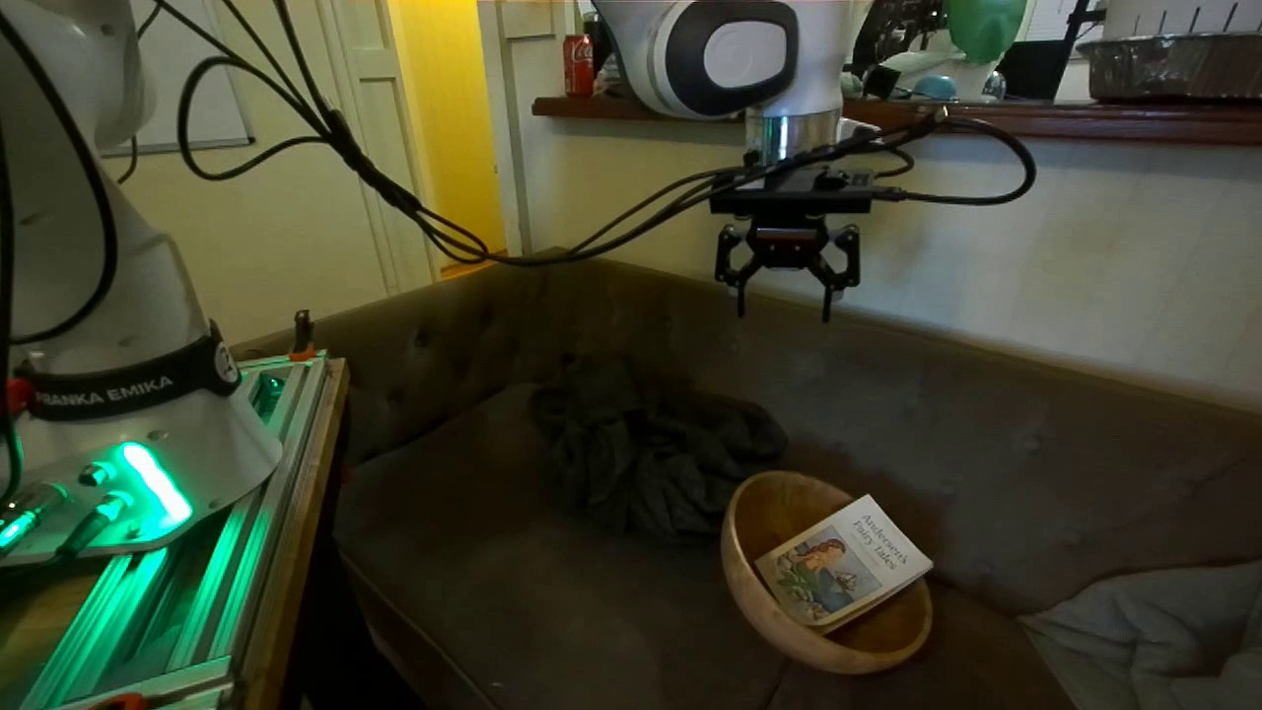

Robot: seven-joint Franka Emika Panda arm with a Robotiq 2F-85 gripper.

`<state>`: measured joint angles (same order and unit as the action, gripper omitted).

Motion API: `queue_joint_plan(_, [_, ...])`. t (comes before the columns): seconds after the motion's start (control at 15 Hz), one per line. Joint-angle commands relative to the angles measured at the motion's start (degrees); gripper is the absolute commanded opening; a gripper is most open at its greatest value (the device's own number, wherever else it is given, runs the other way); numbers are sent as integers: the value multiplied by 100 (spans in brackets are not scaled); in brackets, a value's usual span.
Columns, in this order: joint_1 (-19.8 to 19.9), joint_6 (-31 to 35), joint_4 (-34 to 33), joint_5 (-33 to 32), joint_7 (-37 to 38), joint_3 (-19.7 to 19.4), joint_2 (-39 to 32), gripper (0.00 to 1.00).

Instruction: Put the brown bowl on the blanket, then remove the book from the bowl

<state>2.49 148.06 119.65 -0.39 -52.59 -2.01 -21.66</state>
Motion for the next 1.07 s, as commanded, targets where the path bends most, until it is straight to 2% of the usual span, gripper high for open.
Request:
queue_joint_plan(0.0, [152, -160, -252, -199, 197, 184, -263, 100])
queue_joint_plan(0.13, [240, -322, -779, -104, -18, 346, -901, 100])
queue_joint_plan(0.33, [231, -699, -1530, -211, 77, 429, -1811, 100])
queue_joint_plan(0.87, [336, -2141, -3849, -201, 119, 484, -4152, 100])
queue_joint_plan(1.0, [466, -2732, -4412, -79, 36, 592, -4533, 100])
